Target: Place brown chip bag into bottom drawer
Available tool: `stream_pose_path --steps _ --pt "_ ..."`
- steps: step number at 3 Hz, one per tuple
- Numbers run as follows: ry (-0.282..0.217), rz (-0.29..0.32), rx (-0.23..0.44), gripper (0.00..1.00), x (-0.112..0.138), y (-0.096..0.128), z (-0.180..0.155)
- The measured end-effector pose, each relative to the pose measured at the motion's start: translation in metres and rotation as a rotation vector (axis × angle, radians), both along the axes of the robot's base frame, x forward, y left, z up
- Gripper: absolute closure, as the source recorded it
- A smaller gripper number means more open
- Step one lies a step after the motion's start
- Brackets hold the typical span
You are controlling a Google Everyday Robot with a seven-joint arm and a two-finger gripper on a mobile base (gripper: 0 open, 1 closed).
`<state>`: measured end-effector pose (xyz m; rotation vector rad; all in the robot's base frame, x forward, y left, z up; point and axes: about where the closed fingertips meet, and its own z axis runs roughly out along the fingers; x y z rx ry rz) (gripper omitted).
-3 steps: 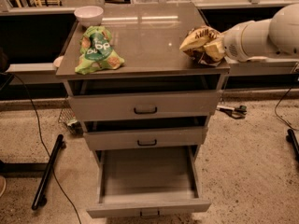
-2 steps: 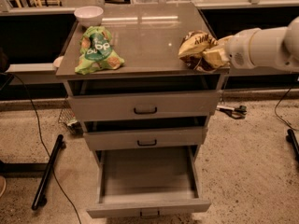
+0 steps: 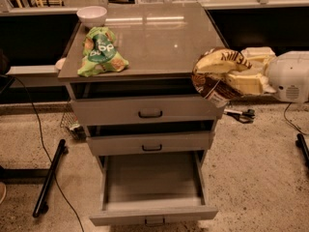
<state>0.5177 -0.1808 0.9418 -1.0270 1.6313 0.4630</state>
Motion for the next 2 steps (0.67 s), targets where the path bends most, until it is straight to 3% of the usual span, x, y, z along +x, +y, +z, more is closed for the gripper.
stream_pose_path --steps 2 --pt "0.014 -0.009 -0.024 1.0 -0.0013 0.0035 -0.0088"
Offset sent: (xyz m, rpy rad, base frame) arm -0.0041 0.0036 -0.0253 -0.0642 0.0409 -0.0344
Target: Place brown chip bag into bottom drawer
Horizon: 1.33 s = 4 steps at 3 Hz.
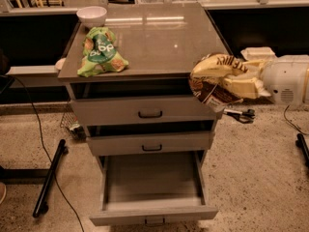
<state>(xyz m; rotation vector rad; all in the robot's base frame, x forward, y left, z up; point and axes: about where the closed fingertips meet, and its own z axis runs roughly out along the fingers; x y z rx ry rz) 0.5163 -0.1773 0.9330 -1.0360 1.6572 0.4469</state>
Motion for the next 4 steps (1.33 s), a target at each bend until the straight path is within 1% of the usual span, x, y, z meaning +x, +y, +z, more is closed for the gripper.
stream_pose_path --steps 1,2,3,4 --pt "0.075 0.03 -0.012 1.0 -0.014 0.005 -0.049" --pt "0.174 0.061 0.009 1.0 -0.026 0.018 -0.116" --pt "0.253 0.079 0.023 1.0 -0.025 0.033 -0.183" --pt "0.322 0.084 0.079 1.0 -0.02 0.047 -0.241"
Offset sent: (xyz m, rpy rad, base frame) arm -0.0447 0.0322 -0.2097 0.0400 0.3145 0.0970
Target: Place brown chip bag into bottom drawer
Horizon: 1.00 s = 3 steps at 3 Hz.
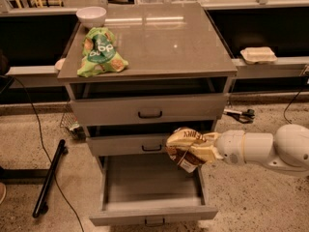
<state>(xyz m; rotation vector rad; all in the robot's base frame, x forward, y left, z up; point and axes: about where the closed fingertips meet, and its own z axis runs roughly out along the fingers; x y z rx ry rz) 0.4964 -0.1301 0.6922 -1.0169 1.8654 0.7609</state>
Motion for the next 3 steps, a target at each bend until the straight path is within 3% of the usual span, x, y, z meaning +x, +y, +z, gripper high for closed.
stream_pose_path --steps 1,2,3 --pt "0.0 0.0 0.0 1.0 0.0 0.0 0.0" --pt "0.022 0.05 -0.02 1.0 0.003 0.009 -0.021" --pt "0.063 0.15 -0.053 1.0 0.003 0.025 -0.077"
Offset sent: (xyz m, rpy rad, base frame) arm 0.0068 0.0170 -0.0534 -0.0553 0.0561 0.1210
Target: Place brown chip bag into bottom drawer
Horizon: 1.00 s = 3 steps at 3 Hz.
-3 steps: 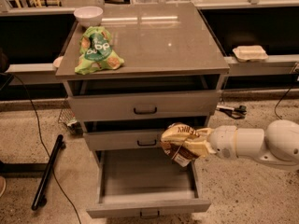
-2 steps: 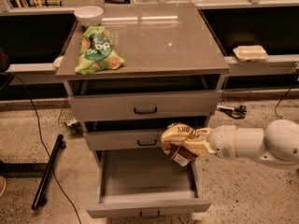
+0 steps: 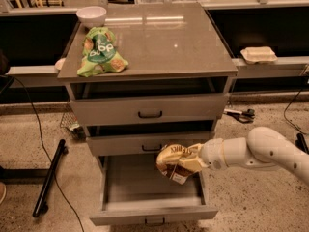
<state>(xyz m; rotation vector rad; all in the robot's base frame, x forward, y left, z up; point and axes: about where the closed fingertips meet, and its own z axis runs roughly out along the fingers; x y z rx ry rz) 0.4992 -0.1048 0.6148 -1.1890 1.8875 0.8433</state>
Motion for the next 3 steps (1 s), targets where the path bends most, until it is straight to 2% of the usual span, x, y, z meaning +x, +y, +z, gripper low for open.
stream_pose_path --steps 1,2,3 --pt "0.068 0.087 0.011 1.0 0.001 0.018 -0.064" --pt "0.116 0.137 0.024 1.0 0.004 0.034 -0.105" --pt "0.152 0.173 0.046 0.81 0.009 0.053 -0.137"
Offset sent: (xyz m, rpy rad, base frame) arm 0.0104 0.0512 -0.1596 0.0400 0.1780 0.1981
